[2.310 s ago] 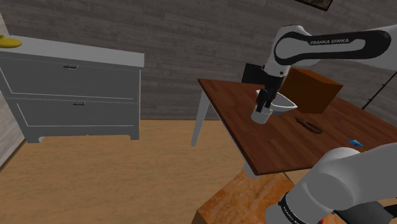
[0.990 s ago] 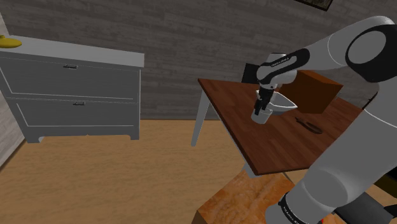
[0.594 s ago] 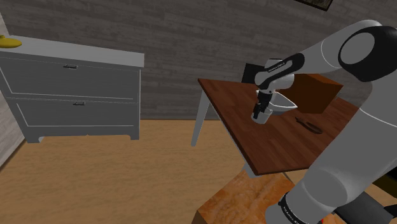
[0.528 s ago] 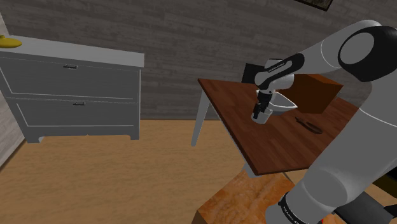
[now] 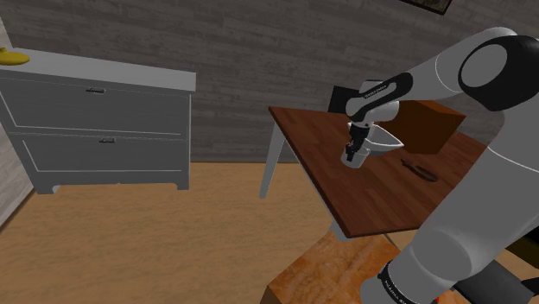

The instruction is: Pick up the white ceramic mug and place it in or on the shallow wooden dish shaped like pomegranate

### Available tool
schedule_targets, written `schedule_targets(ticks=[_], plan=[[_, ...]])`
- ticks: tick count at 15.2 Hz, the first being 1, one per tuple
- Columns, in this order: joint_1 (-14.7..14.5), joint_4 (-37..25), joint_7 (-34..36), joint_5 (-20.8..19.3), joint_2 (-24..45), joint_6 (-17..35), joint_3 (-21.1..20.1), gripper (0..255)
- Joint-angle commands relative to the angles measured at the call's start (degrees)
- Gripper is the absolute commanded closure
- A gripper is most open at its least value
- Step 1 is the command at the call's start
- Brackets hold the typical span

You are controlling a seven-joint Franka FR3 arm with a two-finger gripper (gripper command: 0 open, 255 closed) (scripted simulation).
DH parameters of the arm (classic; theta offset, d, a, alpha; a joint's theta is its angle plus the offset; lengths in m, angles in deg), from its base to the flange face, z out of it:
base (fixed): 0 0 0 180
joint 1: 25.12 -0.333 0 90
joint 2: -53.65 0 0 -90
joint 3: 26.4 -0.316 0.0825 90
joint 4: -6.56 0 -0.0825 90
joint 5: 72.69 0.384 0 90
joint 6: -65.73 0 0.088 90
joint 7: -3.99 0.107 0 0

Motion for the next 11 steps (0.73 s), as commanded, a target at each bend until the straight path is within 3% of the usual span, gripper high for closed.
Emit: schedule_targets(ticks=[1, 7, 11], plan=[[0.0, 0.0, 0.0, 0.0, 0.0, 0.0, 0.0, 255], [0.0, 0.0, 0.0, 0.0, 0.0, 0.0, 0.0, 255], [-0.2, -1.2, 0.3, -0.8, -2.0, -3.1, 0.0, 255]])
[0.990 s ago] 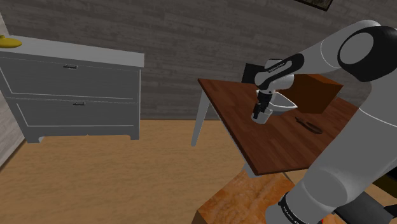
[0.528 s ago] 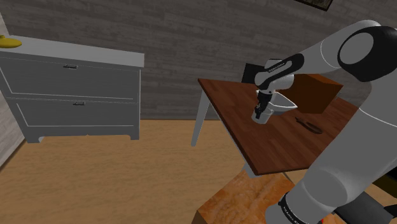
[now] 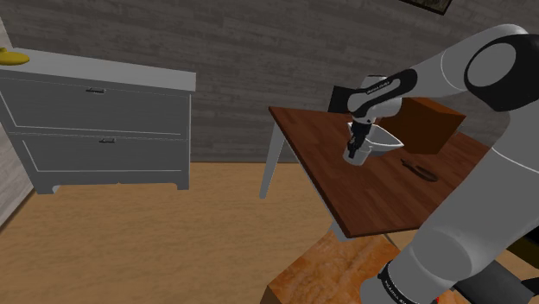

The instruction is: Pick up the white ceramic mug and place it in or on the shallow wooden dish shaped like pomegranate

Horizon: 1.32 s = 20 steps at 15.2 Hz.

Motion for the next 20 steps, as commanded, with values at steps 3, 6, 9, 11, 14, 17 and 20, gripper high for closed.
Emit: schedule_targets(ticks=[3, 6, 9, 11, 14, 17, 20], plan=[[-0.1, -1.2, 0.2, -0.7, -1.9, -2.9, 0.0, 255], [-0.2, -2.3, 0.3, -1.1, -3.1, -5.2, -0.1, 255], [-0.3, -3.6, 0.4, -1.5, -4.3, -7.6, -0.2, 255], [-0.4, -4.4, 0.4, -1.7, -5.0, -9.1, -0.3, 255], [-0.5, -5.9, 0.4, -1.9, -5.9, -11.4, -0.5, 255], [0.2, -6.4, -0.9, -2.2, -6.4, -12.1, 0.2, 255], [2.2, -6.7, -5.0, -2.5, -6.2, -11.6, 2.5, 255]])
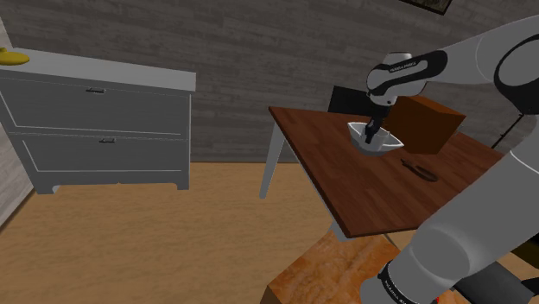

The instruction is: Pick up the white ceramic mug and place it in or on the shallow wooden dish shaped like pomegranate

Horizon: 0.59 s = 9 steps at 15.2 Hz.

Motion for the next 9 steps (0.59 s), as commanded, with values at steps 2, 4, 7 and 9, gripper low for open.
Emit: schedule_targets(ticks=[2, 4, 7, 9], plan=[[2.0, -1.0, -4.6, 0.2, 1.1, 0.8, 2.4, 255], [3.4, -1.7, -7.5, 0.4, 1.8, 1.1, 4.0, 255], [5.4, -3.3, -12.3, 1.2, 3.4, 1.6, 6.3, 255], [6.9, -4.7, -15.6, 2.1, 4.8, 1.8, 7.7, 255]])
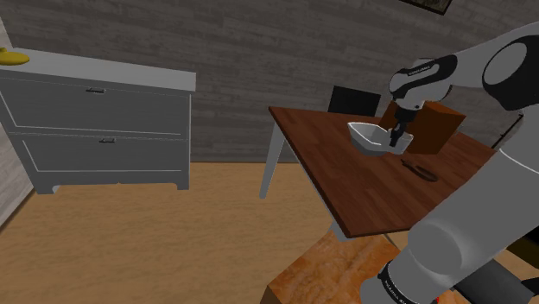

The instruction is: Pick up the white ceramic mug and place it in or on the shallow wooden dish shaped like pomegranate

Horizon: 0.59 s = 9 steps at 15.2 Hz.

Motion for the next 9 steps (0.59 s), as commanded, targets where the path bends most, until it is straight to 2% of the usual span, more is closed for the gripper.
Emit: schedule_targets(ticks=[1, 9], plan=[[1.5, -1.4, -3.5, 1.1, 1.7, 0.6, 1.5, 255], [9.1, -10.2, -18.0, 8.1, 10.8, 0.4, 5.8, 255]])
